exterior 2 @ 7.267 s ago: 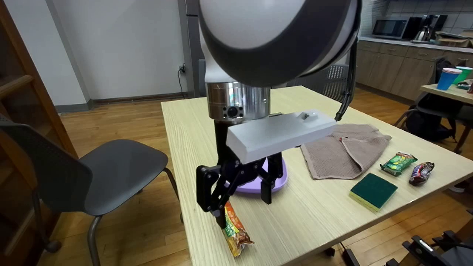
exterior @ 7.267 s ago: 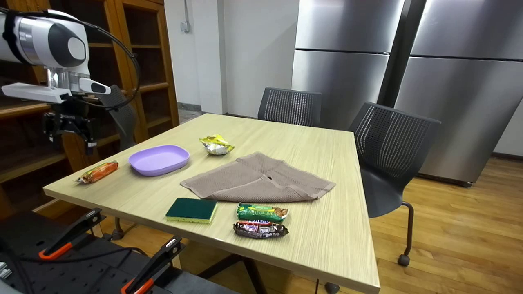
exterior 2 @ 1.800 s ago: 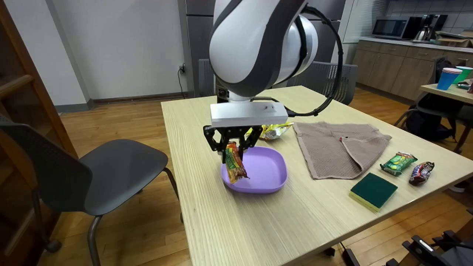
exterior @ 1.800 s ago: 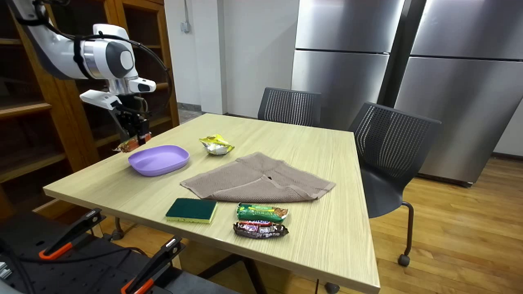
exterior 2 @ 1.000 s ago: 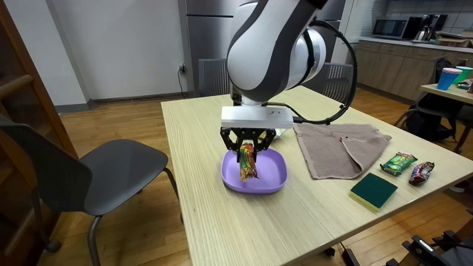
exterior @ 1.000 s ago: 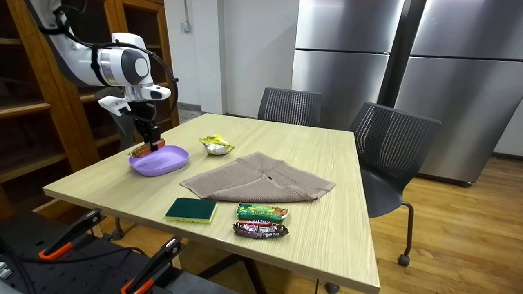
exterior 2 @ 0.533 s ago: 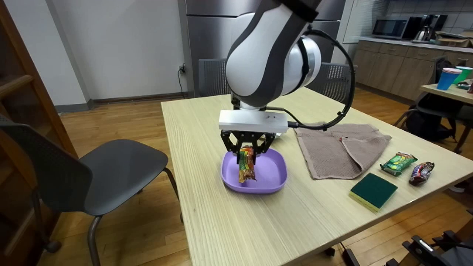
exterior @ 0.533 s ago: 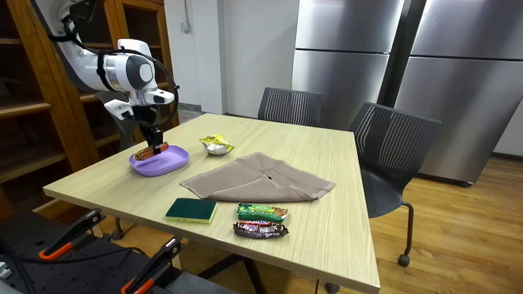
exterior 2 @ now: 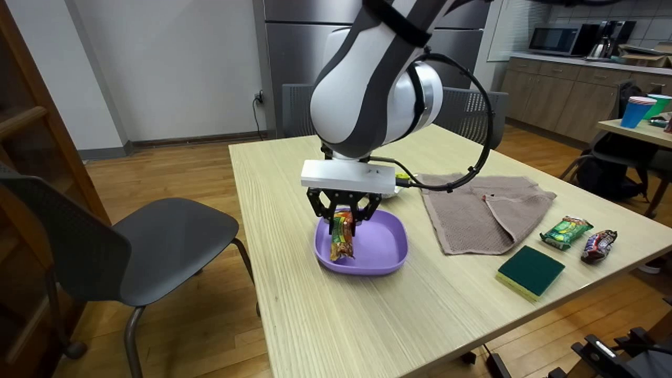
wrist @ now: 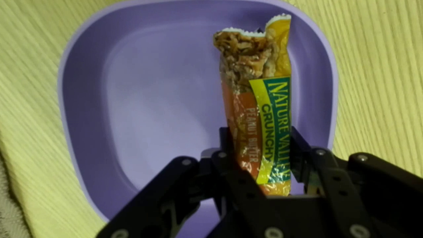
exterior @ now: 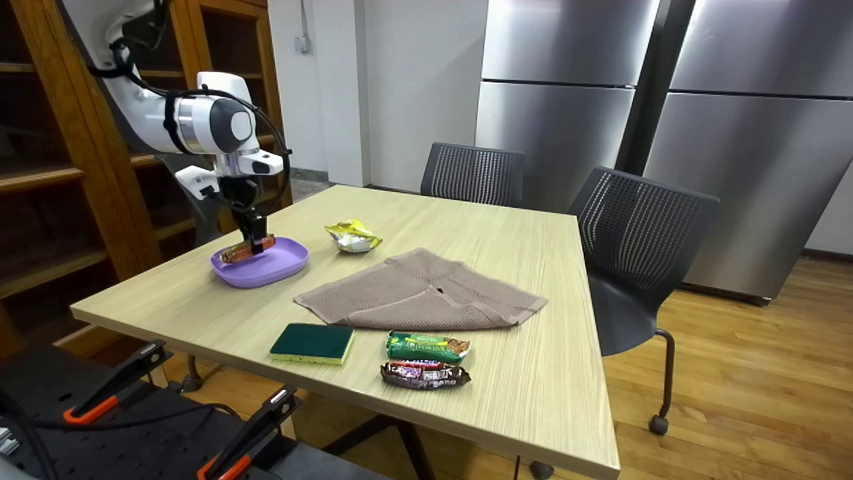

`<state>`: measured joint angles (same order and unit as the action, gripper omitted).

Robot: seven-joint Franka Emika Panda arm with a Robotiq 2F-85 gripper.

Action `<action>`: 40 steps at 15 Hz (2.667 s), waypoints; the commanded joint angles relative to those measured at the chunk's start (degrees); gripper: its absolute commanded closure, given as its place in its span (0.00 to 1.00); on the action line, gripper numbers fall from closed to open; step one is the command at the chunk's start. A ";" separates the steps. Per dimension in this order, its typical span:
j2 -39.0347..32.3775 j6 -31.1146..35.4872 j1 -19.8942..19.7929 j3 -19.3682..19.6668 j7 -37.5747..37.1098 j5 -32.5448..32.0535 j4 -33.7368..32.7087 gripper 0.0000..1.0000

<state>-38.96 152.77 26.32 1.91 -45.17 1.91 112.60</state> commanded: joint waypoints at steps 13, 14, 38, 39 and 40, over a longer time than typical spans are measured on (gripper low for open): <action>0.73 0.82 -0.39 -0.59 -2.97 1.23 -0.19 0.00; 1.33 1.26 -0.34 -0.44 -3.12 1.13 0.44 0.00; 22.50 1.81 -22.24 -9.26 34.22 13.68 24.82 0.00; 23.19 1.37 -23.64 -9.45 36.87 14.58 25.57 0.00; 23.78 0.97 -24.69 -9.48 39.03 15.32 26.14 0.00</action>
<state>-19.44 155.99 5.85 -5.57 -13.12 14.25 135.35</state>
